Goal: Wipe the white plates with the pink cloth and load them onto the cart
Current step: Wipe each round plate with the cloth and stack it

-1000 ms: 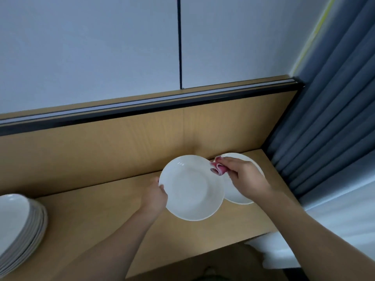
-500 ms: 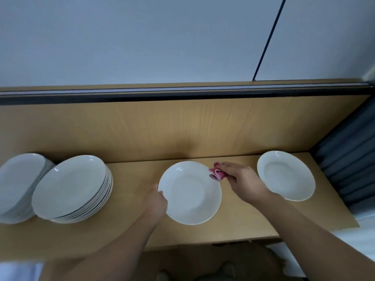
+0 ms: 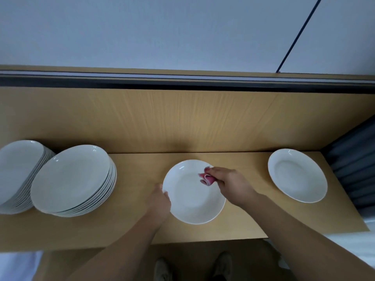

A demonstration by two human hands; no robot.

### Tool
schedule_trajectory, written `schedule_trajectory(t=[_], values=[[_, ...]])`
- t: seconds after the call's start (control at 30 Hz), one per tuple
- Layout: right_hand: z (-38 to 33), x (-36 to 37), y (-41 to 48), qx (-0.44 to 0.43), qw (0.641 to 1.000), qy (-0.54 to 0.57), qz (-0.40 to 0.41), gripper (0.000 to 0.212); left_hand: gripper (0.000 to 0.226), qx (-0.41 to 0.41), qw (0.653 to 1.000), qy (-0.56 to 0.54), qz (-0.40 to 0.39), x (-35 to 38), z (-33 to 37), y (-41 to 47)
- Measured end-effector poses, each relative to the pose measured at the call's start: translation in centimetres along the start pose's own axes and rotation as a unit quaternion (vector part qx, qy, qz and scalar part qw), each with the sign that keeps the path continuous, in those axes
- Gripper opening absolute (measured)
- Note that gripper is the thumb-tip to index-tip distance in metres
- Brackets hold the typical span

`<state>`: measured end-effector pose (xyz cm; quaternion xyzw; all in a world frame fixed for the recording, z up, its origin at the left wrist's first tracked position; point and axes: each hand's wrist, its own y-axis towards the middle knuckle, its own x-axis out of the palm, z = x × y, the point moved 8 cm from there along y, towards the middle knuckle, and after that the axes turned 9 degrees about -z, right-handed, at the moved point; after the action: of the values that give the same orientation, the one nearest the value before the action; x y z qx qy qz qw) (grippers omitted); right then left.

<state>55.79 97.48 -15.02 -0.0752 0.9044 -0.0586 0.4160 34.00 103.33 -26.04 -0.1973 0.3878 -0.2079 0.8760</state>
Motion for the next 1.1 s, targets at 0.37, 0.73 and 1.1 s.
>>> schedule_trajectory(t=[0.37, 0.73, 1.1], values=[[0.4, 6.0, 8.4, 0.110, 0.985, -0.080, -0.109, 0.035, 0.073, 0.181, 0.959, 0.189, -0.108, -1.6, 2.4, -2.0], [-2.2, 13.4, 7.5, 0.066, 0.964, -0.214, -0.140, 0.064, 0.077, 0.195, 0.945, 0.231, -0.126, -1.8, 2.3, -1.4], [-2.3, 15.6, 3.5, -0.170, 0.901, -0.322, -0.235, 0.054, 0.066, 0.175, 0.938, 0.276, -0.112, -2.2, 2.7, -1.9]])
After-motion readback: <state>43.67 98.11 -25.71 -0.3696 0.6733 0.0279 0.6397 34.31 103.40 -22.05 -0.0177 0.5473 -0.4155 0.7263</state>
